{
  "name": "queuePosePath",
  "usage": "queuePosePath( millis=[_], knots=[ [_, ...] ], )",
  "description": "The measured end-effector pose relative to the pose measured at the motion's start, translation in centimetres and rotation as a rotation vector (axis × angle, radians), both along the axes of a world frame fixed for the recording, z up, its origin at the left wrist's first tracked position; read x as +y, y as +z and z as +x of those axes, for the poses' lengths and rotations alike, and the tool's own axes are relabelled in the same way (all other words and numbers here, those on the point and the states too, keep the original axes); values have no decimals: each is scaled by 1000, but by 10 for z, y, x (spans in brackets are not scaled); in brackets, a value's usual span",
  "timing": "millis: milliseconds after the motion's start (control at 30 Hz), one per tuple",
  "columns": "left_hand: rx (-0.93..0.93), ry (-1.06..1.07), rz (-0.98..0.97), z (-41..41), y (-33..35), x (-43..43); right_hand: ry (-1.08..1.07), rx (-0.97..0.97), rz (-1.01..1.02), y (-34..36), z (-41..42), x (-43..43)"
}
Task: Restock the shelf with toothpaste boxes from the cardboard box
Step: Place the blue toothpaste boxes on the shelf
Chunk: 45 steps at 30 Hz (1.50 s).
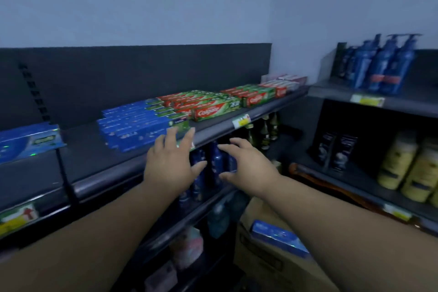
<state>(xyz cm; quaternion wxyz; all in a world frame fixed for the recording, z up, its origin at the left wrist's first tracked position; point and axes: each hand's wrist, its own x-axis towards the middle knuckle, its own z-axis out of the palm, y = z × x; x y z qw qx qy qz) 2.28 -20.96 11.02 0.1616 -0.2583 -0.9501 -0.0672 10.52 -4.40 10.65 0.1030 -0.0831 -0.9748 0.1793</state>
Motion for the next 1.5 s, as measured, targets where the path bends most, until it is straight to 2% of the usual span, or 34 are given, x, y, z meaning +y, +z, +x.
queuePosePath(
  millis=[233,500,767,1100,1233,1333,1500],
  knots=[
    [-185,-251,-18,76,-69,126,-229,-134,25,-56,113,126],
    [-401,-291,-109,108,-148,184,-370,-272,-116,-128,181,181],
    [-471,-341,-207,103,-193,222,-459,-378,-230,-182,189,201],
    [-524,-467,-323,67,-242,260,-505,-541,-334,-243,157,211],
    [-575,-508,-402,55,-259,275,-457,-644,-301,-260,147,212],
    [-579,-540,-462,52,-267,286,-491,-672,-243,-270,142,216],
    [-557,-611,-577,49,-284,301,-546,-688,-271,-280,138,225]
  ],
)
